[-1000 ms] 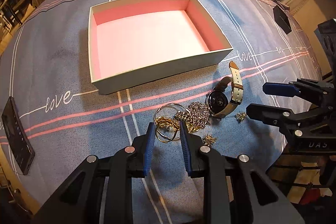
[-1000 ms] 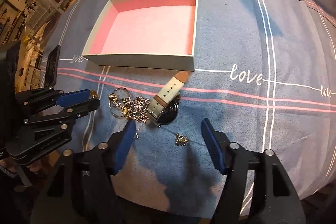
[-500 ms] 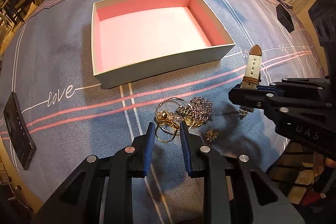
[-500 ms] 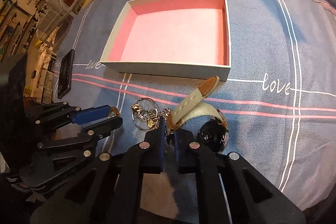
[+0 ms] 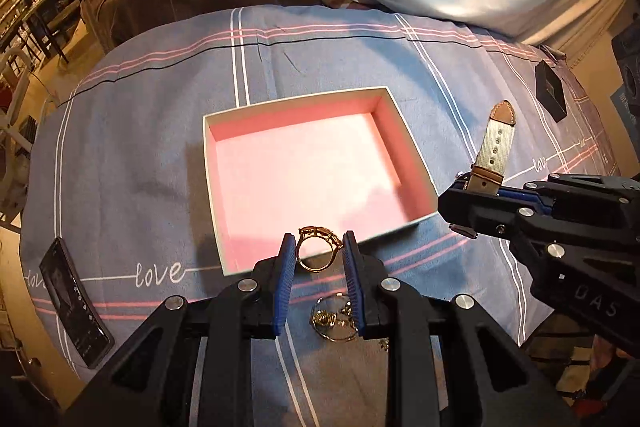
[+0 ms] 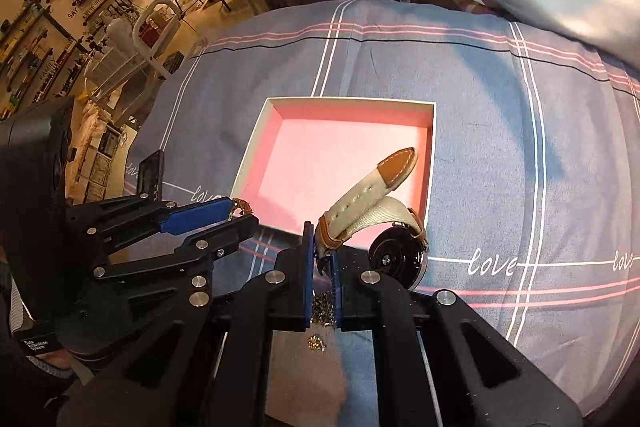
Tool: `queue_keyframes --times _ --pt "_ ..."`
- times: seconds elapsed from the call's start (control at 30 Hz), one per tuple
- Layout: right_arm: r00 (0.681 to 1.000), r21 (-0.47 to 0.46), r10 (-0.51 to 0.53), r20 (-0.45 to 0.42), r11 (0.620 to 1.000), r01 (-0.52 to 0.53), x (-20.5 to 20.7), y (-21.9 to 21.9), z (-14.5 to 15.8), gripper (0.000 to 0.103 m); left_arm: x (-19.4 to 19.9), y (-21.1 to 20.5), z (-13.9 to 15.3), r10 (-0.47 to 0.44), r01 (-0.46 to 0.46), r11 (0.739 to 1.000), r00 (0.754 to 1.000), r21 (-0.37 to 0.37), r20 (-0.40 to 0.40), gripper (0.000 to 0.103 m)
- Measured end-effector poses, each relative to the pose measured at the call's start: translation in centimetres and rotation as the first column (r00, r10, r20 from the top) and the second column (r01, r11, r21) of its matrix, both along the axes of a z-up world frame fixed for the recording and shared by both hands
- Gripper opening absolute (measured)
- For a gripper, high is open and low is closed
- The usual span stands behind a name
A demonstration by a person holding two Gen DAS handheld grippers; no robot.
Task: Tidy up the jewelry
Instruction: 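Carry the watch and gold ring over the pink-lined box with both tools, then open both tools to drop the watch and ring into the box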
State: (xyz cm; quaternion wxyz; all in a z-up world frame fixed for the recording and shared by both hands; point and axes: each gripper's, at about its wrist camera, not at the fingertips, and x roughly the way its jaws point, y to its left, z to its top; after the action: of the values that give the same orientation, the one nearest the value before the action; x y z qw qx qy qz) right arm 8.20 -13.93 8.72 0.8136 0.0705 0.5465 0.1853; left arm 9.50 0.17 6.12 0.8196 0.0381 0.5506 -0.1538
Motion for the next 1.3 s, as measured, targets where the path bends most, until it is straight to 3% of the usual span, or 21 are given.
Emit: queue_keyframes --times 0.3,0.8,0.9,0.97,1.03,1.1,1.13,1.2,1.3 --pt "0.997 -0.143 0.039 -0.066 0.989 -0.048 5.2 1.9 -3.2 0.008 5.7 0.0 -2.7 0.088 -0.086 0.996 0.993 0.033 -0.083 0.024" --pt "0.987 -0.177 0.087 -0.139 0.978 -0.111 5.8 2.6 -5.4 0.009 8.0 0.4 -4.6 0.128 -0.126 0.992 0.981 0.02 -0.147 0.024" --pt "0.988 -0.208 0.069 -0.14 0.973 -0.098 5.6 2.3 -5.7 0.02 8.1 0.7 -4.5 0.137 -0.135 0.991 0.979 0.023 -0.153 0.024" --pt "0.99 -0.23 0.058 -0.13 0.969 -0.087 5.2 1.9 -5.6 0.029 8.1 0.9 -4.2 0.135 -0.134 0.991 0.978 0.016 -0.156 0.031" --pt "0.993 -0.239 0.05 -0.105 0.968 -0.074 4.3 1.2 -5.1 0.035 7.7 1.2 -3.6 0.138 -0.135 0.99 0.982 0.031 -0.13 0.062" --pt "0.997 -0.238 0.031 -0.071 0.97 -0.047 2.9 0.2 -4.3 0.041 6.6 1.8 -2.7 0.138 -0.136 0.99 0.986 0.031 -0.098 0.069" --pt "0.998 -0.221 0.022 -0.06 0.975 -0.035 2.0 -0.5 -4.1 0.052 5.7 2.1 -2.3 0.131 -0.13 0.991 0.987 0.019 -0.094 0.071" --pt "0.999 -0.183 0.007 -0.044 0.983 -0.014 -0.2 -1.8 -4.0 0.064 3.3 2.5 -2.0 0.107 -0.107 0.994 0.989 0.009 -0.101 0.077" --pt "0.998 -0.139 -0.01 -0.07 0.99 0.0 -3.8 -3.4 -5.6 0.064 -1.2 2.6 -2.9 0.061 -0.061 0.998 0.992 0.008 -0.11 0.082"
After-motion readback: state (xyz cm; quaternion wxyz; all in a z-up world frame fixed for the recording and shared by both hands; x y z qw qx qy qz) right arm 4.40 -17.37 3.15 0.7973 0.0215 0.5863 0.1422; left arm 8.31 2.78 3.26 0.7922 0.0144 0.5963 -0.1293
